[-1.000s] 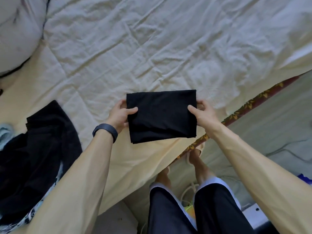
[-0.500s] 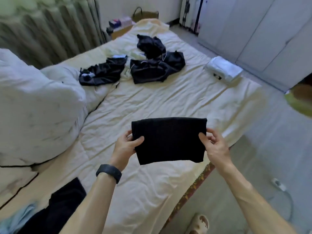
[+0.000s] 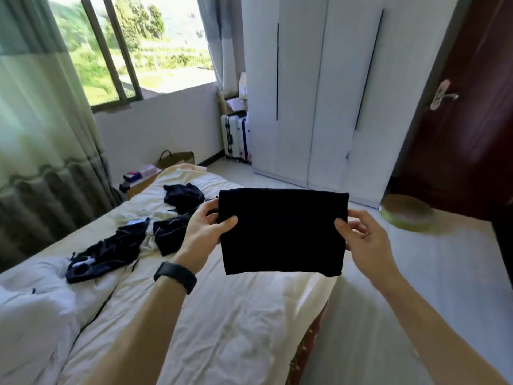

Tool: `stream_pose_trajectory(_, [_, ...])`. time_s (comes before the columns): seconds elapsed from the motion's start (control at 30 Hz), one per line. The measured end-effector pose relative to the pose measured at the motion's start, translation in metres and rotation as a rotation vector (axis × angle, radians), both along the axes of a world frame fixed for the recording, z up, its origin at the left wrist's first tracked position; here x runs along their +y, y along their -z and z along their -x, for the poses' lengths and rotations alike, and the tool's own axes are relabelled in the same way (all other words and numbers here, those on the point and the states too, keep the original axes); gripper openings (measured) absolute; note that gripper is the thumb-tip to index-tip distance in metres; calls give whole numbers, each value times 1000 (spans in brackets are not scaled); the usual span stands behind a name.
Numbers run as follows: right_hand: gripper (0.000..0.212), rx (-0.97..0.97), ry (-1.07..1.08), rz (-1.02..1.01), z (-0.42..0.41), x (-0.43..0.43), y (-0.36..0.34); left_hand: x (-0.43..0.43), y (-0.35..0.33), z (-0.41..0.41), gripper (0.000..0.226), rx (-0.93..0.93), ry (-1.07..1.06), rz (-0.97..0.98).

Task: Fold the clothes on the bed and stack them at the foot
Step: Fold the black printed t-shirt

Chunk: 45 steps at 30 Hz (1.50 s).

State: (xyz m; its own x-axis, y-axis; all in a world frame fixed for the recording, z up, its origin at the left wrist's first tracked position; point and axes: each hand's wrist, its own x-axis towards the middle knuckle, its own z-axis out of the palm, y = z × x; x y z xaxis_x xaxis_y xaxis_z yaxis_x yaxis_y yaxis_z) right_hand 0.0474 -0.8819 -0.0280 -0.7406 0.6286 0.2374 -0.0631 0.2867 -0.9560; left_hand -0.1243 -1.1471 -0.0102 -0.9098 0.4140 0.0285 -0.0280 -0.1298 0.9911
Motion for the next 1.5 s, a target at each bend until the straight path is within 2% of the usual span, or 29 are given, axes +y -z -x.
stream_pose_trajectory(0.23, [15, 38, 54, 0, 1, 119, -24, 124, -33, 0, 51, 43, 41, -32])
stream_pose_trajectory(0.43, [15, 16, 50, 1, 32, 190, -20, 196, -28, 22, 55, 29, -22, -68])
stream_pose_trajectory(0.6, [10, -97, 69, 73, 76, 228, 28, 243, 15, 59, 49, -38, -56, 0])
stream_pose_trajectory(0.8, [6, -311, 61, 171, 148, 258, 98, 283, 100, 128, 52, -205, -101, 116])
stream_pose_trajectory(1.03, [16, -535, 51, 215, 221, 276, 158, 311, 168, 200, 52, -411, -146, 267])
stream_pose_trajectory(1.33, [10, -645, 21, 352, 343, 322, 216, 359, 200, 321, 49, -451, -184, 436])
stream_pose_trajectory(1.43, [4, -665, 25, 419, 397, 339, 238, 383, 213, 380, 49, -419, -199, 567])
stream_pose_trajectory(1.5, [9, -671, 39, 461, 432, 350, 251, 400, 224, 422, 48, -396, -181, 644])
